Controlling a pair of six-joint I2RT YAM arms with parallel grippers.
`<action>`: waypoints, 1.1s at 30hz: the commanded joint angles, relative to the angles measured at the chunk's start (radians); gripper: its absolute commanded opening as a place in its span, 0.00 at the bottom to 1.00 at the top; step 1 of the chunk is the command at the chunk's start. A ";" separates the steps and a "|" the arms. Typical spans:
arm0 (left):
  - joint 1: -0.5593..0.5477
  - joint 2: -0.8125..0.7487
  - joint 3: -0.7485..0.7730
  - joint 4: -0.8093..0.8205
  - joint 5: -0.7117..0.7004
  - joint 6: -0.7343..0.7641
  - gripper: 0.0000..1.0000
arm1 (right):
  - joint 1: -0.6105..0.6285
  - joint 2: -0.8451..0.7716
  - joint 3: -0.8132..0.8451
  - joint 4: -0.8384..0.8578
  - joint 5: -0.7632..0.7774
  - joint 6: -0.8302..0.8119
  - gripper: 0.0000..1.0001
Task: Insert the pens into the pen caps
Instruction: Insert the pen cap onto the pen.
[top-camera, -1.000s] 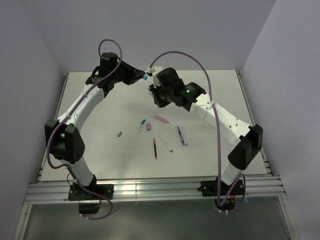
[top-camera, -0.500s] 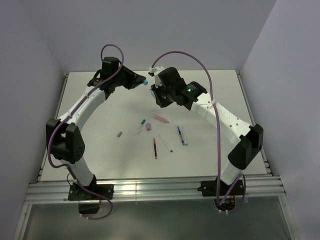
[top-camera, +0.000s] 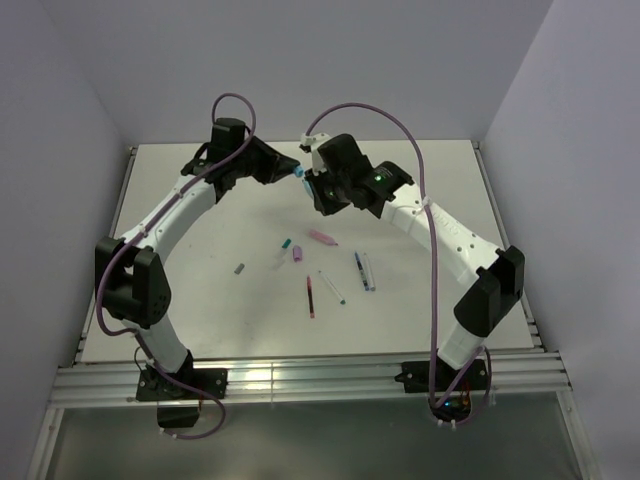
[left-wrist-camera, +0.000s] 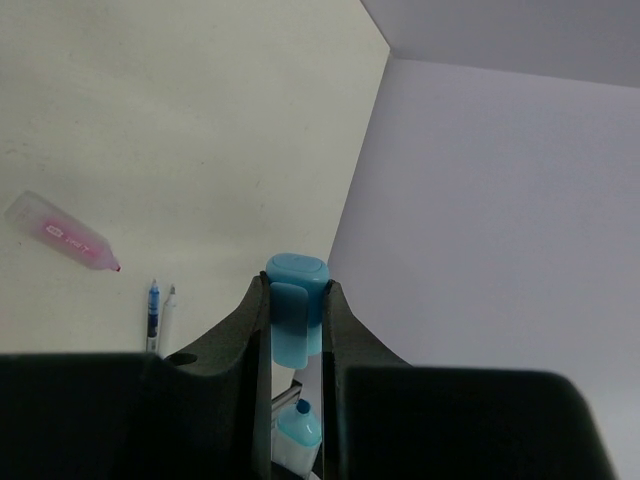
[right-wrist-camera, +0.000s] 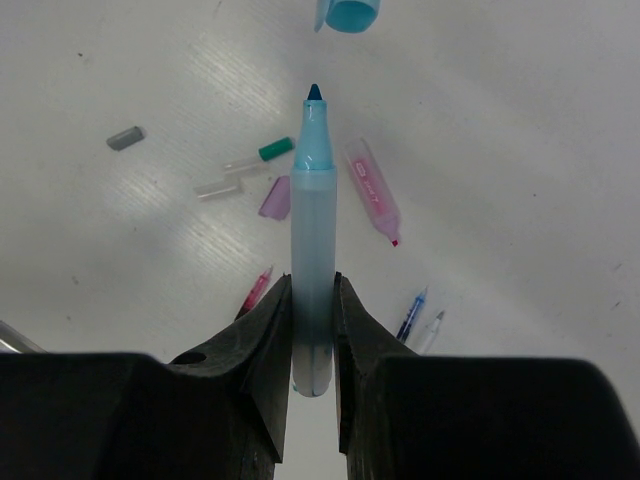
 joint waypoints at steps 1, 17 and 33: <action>-0.013 -0.066 -0.009 0.033 0.025 0.006 0.00 | -0.014 0.006 0.025 -0.011 -0.009 0.019 0.00; -0.057 -0.061 -0.005 0.022 0.001 0.029 0.00 | -0.042 0.012 0.029 -0.025 -0.045 0.025 0.00; -0.086 -0.057 -0.015 0.025 -0.013 0.049 0.00 | -0.071 0.024 0.048 -0.026 -0.059 0.069 0.00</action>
